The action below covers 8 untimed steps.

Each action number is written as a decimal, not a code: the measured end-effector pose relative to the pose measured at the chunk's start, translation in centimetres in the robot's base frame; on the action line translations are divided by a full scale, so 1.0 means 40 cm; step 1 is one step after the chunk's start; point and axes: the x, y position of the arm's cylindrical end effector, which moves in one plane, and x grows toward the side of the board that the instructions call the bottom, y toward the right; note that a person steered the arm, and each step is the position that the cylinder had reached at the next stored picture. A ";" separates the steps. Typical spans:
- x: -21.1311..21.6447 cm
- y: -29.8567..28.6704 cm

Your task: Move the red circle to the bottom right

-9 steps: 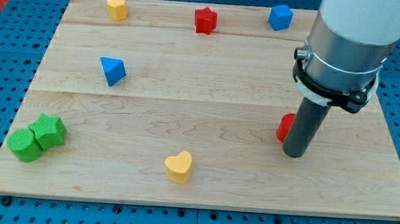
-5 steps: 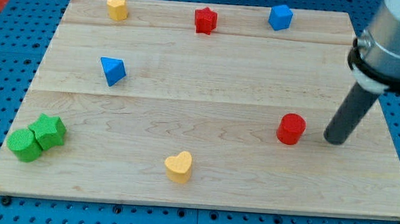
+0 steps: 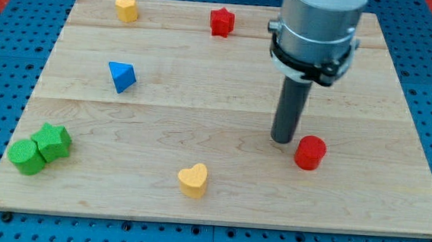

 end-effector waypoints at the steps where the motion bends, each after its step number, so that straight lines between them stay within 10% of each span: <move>1: 0.023 0.129; 8: -0.121 -0.173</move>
